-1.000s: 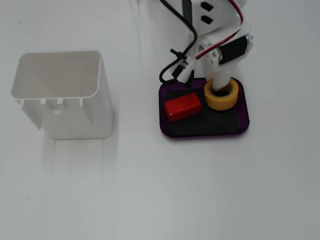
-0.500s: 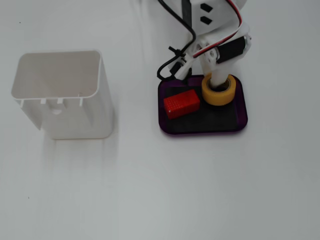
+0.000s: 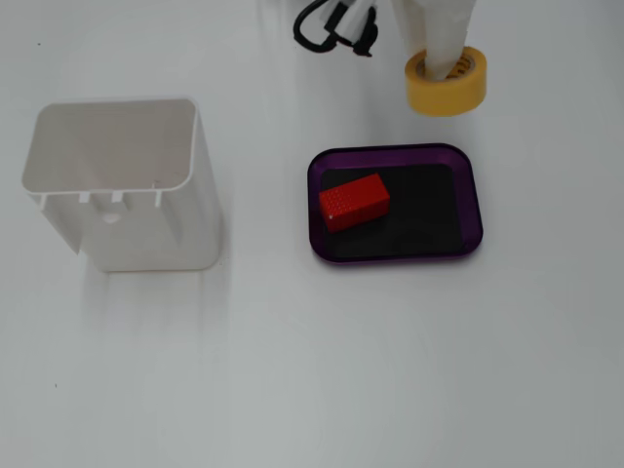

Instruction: Remove the yellow tape from the box.

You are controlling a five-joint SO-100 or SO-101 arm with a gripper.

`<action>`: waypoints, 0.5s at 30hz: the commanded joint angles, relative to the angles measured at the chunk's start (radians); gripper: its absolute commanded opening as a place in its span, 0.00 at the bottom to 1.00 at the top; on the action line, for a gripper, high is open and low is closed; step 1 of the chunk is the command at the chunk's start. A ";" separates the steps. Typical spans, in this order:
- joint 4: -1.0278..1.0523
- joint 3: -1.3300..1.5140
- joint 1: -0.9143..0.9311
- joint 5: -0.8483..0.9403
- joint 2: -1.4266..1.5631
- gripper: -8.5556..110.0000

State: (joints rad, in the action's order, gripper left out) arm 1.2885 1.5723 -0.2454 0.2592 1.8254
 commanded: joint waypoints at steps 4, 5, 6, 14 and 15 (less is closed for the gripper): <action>-0.048 0.330 -0.006 -0.002 0.265 0.07; -0.072 0.396 -0.005 -0.002 0.305 0.07; -0.098 0.460 -0.005 -0.002 0.339 0.07; -0.337 0.848 0.080 0.005 0.457 0.07; -0.367 0.885 0.095 0.006 0.457 0.07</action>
State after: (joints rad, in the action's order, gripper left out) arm 0.9986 2.3823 -0.1825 0.2592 2.2503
